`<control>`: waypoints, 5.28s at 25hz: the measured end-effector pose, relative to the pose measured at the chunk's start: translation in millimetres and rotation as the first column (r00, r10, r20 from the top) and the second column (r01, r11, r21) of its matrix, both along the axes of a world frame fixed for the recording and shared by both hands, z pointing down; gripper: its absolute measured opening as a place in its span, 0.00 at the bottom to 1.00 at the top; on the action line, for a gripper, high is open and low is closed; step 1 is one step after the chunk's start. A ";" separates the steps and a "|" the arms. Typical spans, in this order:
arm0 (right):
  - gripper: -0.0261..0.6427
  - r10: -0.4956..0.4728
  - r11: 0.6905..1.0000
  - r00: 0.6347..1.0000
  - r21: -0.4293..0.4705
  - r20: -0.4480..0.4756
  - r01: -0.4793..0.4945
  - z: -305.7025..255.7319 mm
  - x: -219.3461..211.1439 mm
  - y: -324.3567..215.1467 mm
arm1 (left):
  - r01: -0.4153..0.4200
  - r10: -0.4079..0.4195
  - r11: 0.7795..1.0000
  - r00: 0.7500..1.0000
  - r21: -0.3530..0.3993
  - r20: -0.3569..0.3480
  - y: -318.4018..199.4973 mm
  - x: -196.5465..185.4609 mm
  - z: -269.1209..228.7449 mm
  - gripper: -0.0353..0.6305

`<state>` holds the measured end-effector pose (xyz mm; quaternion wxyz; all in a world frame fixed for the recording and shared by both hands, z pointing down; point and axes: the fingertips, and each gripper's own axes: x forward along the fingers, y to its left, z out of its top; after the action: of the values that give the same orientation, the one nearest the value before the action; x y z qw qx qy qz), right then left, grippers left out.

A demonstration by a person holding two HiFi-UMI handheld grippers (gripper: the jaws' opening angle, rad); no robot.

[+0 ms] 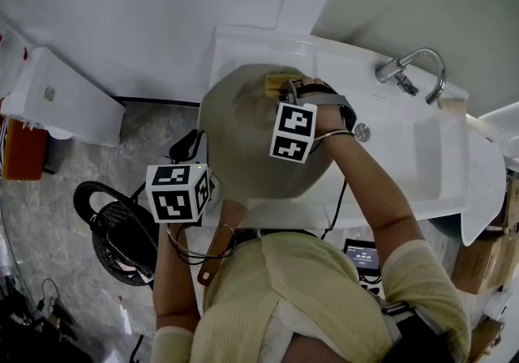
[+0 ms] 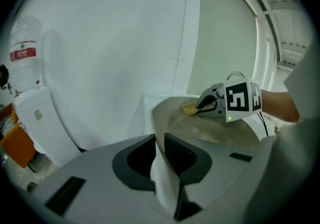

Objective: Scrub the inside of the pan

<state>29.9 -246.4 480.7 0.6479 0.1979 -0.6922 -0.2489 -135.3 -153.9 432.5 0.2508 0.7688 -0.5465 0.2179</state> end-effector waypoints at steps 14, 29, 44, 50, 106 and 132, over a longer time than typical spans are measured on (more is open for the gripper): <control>0.11 0.056 0.984 0.992 -0.160 -0.114 -0.074 9.2 24.5 26.4 | -0.004 0.003 1.000 1.000 0.017 0.015 -0.1 0.9 -0.2 0.21; 0.11 0.001 0.903 0.957 -0.412 -0.291 -0.126 23.5 51.0 83.4 | -0.013 0.013 1.000 1.000 0.028 0.006 1.1 1.7 -0.3 0.21; 0.11 -0.060 0.813 0.953 -0.569 -0.296 -0.126 24.9 51.5 120.3 | -0.021 0.021 0.999 1.000 0.037 0.009 0.7 2.4 -1.2 0.21; 0.11 -0.095 0.757 0.960 -0.645 -0.262 -0.101 25.6 44.3 138.5 | -0.024 0.024 0.999 1.000 0.037 0.010 1.0 2.0 -1.0 0.21; 0.11 0.302 0.559 0.807 -0.780 0.507 0.281 -33.4 -53.1 142.4 | -0.018 0.016 0.998 0.999 0.059 0.042 1.3 3.5 0.4 0.22; 0.11 0.241 0.957 0.932 -0.228 0.269 -0.181 14.1 -0.3 19.1 | -0.029 0.027 0.998 0.999 0.057 0.041 1.2 4.4 0.2 0.22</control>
<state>29.6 -227.4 494.7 0.5772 0.2404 -0.7768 -0.0747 -130.9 -152.7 432.7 0.2145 0.7787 -0.5467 0.2209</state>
